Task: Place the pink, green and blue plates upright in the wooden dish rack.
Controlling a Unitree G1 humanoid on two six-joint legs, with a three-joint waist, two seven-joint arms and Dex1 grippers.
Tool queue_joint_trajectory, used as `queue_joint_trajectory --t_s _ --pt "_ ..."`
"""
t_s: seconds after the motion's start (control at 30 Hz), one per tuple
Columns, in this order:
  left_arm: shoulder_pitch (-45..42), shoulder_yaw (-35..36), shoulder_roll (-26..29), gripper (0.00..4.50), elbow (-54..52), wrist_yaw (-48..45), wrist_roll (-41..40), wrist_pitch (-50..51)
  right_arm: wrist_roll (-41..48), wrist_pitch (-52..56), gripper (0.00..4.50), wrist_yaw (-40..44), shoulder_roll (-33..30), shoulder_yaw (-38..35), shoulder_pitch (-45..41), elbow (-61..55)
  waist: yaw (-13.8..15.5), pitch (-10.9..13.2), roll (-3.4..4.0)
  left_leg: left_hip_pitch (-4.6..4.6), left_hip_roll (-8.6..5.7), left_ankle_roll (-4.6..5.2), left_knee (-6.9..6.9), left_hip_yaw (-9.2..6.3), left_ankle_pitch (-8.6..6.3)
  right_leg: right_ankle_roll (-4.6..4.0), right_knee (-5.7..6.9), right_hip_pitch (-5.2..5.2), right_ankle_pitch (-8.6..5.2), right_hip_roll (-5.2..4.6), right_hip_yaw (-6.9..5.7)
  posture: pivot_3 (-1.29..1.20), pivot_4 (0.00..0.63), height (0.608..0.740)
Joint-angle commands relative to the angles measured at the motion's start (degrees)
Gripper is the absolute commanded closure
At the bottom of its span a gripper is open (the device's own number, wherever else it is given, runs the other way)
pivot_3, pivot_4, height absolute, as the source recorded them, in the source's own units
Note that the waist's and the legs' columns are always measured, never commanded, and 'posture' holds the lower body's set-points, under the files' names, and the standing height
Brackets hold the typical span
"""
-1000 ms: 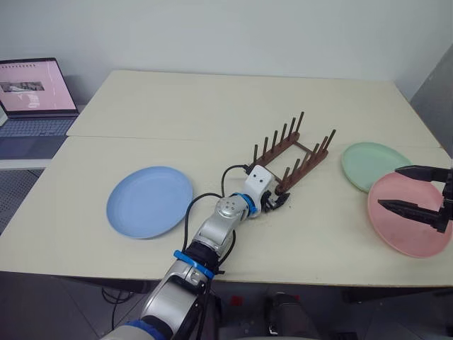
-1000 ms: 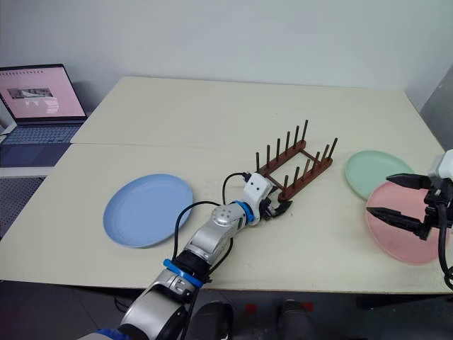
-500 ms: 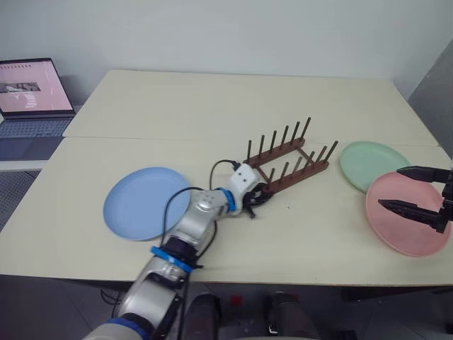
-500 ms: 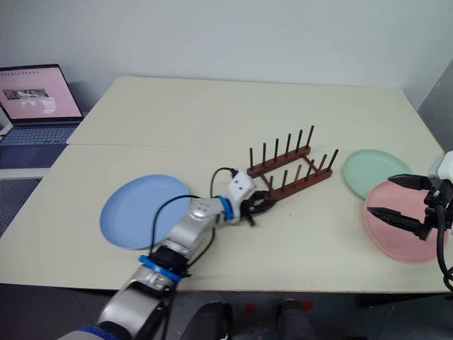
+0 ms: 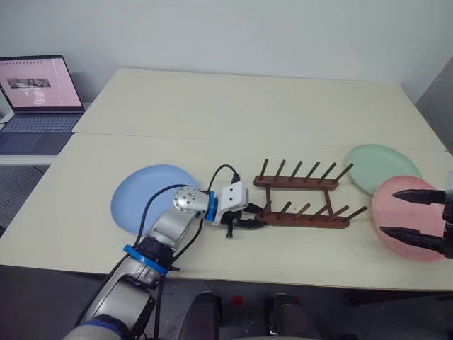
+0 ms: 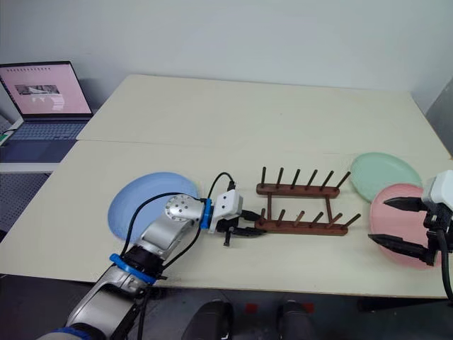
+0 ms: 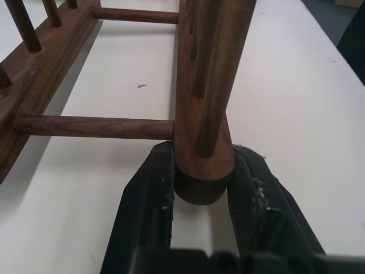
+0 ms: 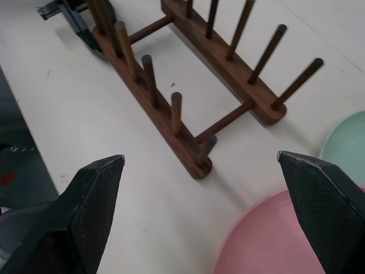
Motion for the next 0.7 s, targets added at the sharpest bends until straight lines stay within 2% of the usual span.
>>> queue_joint_trajectory --t_s 0.03,0.23,0.4,0.43,0.57,0.67,0.7 --pt "-3.00 -0.26 -1.99 3.48 4.05 -0.79 0.52 -2.62 -0.19 0.23 0.00 0.86 -0.48 -3.06 1.12 -2.32 0.00 0.00 0.00 0.00 0.00 0.00 -0.01 0.00 0.00 0.02 0.00 0.00 0.01 0.01 0.00 0.00 0.150 0.740" --pt "-6.77 0.28 -5.35 3.48 12.77 -0.51 1.67 -5.79 -1.56 -0.58 0.00 0.44 0.24 -3.82 2.85 -2.69 -0.01 0.01 -0.02 -0.01 -0.01 0.00 -0.02 -0.01 0.00 0.05 -0.02 -0.01 0.03 0.03 -0.01 0.00 0.150 0.740" --pt "-8.93 1.40 -4.79 3.48 15.49 0.52 2.95 -7.68 -2.43 -1.12 0.00 0.19 0.65 -3.44 2.96 -2.94 -0.11 0.02 -0.03 -0.01 0.00 0.00 -0.01 0.00 0.00 0.07 -0.02 0.00 0.04 0.04 0.00 0.00 0.150 0.740" --pt "-9.14 1.75 -4.31 2.74 15.63 0.25 2.86 -8.24 -2.63 -1.29 0.00 0.05 0.78 -3.14 2.98 -3.00 -0.11 0.02 -0.03 -0.01 0.00 0.00 -0.01 -0.01 0.00 0.07 -0.02 0.00 0.04 0.05 -0.01 0.00 0.150 0.740" --pt "-8.34 2.87 -1.37 1.62 12.59 0.33 2.94 -10.89 -3.00 -1.63 0.00 -1.24 0.91 -1.69 2.23 -2.93 -0.34 0.02 -0.03 0.01 0.05 0.00 -0.02 -0.02 0.00 0.07 -0.02 -0.01 0.04 0.08 -0.01 0.00 0.150 0.740" --pt "-5.93 4.61 3.35 0.67 4.54 -2.75 0.29 -9.30 -3.66 -2.87 0.00 -1.29 0.72 -0.59 1.82 -2.65 -0.53 0.02 -0.02 0.00 0.06 0.00 -0.04 -0.01 0.00 0.06 -0.02 -0.02 0.04 0.08 0.00 0.00 0.150 0.740" --pt "-5.24 5.35 5.00 0.67 1.48 -3.69 -0.94 -7.47 -3.89 -3.13 0.00 -1.41 0.69 0.04 1.61 -2.67 -0.58 0.02 -0.02 0.01 0.08 0.00 -0.05 0.00 0.00 0.06 -0.02 -0.02 0.03 0.08 0.02 0.00 0.150 0.740"
